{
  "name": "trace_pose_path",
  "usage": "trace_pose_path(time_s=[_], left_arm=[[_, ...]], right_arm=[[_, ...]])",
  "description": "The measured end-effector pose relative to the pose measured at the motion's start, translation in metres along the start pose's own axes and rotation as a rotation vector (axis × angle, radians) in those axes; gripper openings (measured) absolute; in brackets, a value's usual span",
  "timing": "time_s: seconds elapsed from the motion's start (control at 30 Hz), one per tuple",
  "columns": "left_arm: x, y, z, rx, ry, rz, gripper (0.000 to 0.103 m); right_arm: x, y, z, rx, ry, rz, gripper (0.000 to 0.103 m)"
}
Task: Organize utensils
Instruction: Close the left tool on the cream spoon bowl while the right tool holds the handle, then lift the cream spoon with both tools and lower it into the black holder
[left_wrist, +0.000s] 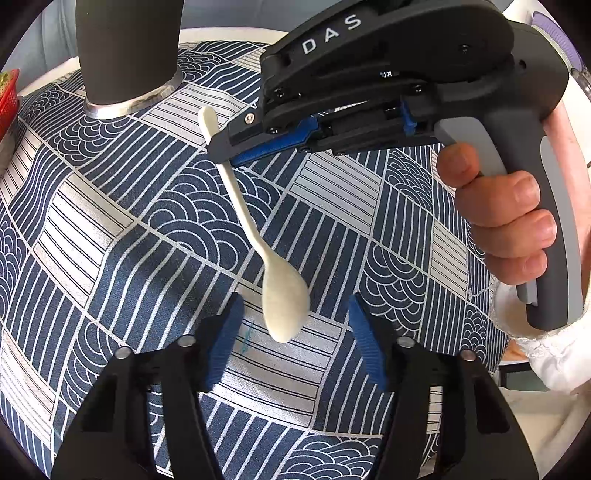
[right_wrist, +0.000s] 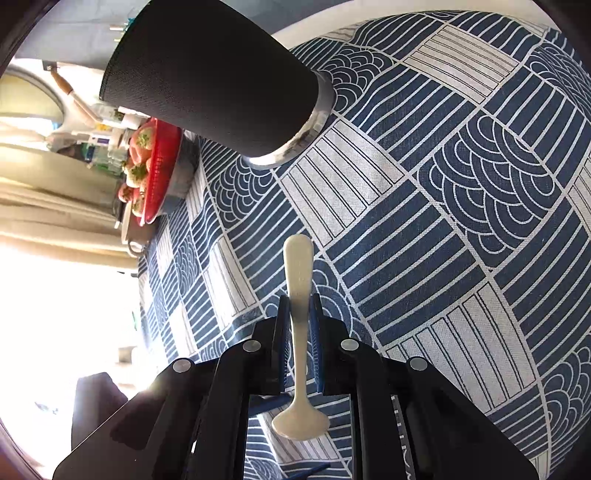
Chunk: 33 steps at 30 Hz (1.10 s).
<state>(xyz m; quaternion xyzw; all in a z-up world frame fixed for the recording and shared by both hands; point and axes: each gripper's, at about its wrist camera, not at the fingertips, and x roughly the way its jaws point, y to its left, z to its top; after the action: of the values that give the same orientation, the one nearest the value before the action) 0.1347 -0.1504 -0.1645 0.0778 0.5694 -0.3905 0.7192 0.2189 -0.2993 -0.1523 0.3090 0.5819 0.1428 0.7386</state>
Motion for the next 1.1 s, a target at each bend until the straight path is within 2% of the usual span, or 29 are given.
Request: trace_pose_path(time_s=[0.07, 0.13, 0.33, 0.4, 0.5, 0.6, 0.7, 0.77, 0.8, 0.83, 0.87, 1.1], left_arm=[[0.001, -0.001, -0.002, 0.0, 0.023, -0.002, 0.029], [0.001, 0.0, -0.006, -0.004, 0.04, 0.011, 0.019], [-0.01, 0.0, -0.015, -0.023, 0.035, 0.028, 0.015], [-0.016, 0.002, -0.016, -0.015, 0.04, 0.04, 0.01], [-0.024, -0.001, -0.013, 0.006, 0.036, 0.074, 0.006], [-0.032, 0.001, -0.01, 0.003, 0.029, 0.075, 0.006], [-0.029, 0.002, -0.01, 0.008, 0.051, 0.091, 0.006], [-0.033, 0.003, -0.013, 0.013, 0.052, 0.093, 0.006], [-0.035, 0.002, -0.014, 0.012, 0.045, 0.084, 0.006], [-0.037, 0.001, -0.014, 0.011, 0.036, 0.077, 0.006], [-0.04, 0.0, -0.016, 0.011, 0.03, 0.075, 0.006], [-0.054, -0.002, -0.028, 0.003, 0.012, 0.068, 0.006]], right_arm=[[-0.001, 0.001, -0.001, 0.002, 0.001, 0.01, 0.01], [-0.001, 0.004, -0.004, -0.011, 0.003, 0.013, 0.01], [-0.005, 0.013, -0.009, -0.045, -0.004, 0.05, 0.009], [-0.01, 0.016, -0.009, -0.046, -0.015, 0.071, 0.0], [-0.02, 0.022, -0.007, -0.055, -0.036, 0.09, 0.0], [-0.02, 0.028, -0.004, -0.081, -0.045, 0.057, 0.001], [-0.015, 0.029, -0.007, -0.074, -0.028, 0.073, 0.005], [-0.008, 0.034, -0.01, -0.103, -0.008, 0.027, 0.008], [-0.003, 0.035, -0.011, -0.117, 0.005, 0.005, 0.019], [0.003, 0.036, -0.012, -0.121, 0.021, -0.001, 0.033], [0.008, 0.037, -0.014, -0.121, 0.041, 0.006, 0.038], [0.048, 0.046, -0.031, -0.131, 0.173, -0.026, 0.04]])
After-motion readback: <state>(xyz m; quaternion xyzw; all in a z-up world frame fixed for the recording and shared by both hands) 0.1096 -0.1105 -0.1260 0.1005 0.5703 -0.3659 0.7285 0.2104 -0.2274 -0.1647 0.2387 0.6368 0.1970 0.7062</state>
